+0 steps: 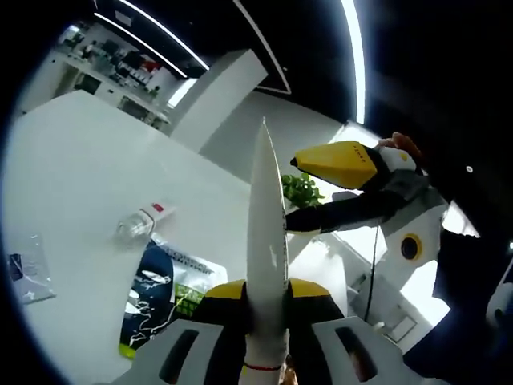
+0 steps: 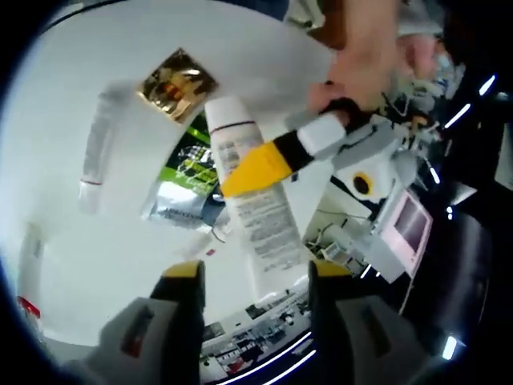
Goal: Arrange the skincare products in the storage area until every visible bottle or jar stands upright without overlapping.
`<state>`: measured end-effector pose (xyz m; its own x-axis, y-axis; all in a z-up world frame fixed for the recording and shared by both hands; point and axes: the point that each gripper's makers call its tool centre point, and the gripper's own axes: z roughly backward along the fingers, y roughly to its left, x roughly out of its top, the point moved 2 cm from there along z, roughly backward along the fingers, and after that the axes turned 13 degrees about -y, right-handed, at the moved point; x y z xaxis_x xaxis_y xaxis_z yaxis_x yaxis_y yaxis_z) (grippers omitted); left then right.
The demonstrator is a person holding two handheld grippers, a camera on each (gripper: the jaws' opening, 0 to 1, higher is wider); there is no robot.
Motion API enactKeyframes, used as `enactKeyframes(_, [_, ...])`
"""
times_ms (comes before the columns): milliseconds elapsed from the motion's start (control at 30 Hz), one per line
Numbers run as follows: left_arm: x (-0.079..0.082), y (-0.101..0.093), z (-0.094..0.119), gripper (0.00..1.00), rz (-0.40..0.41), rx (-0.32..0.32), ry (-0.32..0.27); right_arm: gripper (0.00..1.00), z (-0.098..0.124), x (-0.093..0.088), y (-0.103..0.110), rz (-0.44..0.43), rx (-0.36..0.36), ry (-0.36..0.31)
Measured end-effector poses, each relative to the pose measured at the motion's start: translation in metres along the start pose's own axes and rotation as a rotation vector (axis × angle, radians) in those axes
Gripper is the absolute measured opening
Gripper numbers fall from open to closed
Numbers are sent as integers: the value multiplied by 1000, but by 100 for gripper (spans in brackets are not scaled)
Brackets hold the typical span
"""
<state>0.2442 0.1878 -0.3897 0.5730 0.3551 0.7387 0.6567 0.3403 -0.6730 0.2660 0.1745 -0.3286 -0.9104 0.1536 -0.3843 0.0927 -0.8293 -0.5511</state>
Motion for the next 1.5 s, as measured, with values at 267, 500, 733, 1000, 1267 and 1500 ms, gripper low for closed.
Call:
enactKeyframes(267, [-1, 1, 3, 16, 1, 3, 4, 52, 12, -6, -10, -227, -144, 16])
enactKeyframes(500, [-1, 1, 3, 16, -2, -4, 13, 50, 22, -6, -12, -450, -309, -7])
enactKeyframes(733, [-1, 1, 2, 16, -19, -9, 18, 39, 38, -14, -8, -726, -469, -2])
enactKeyframes(1000, [-2, -1, 2, 16, -25, -20, 22, 40, 45, -33, 6, -1071, -633, -20])
enactKeyframes(1267, [2, 0, 3, 16, -23, -20, 3, 41, 48, -46, 11, -1349, -813, -69])
enactKeyframes(1500, [4, -3, 3, 16, -33, -24, -3, 42, 34, -36, 18, -1597, -898, -174])
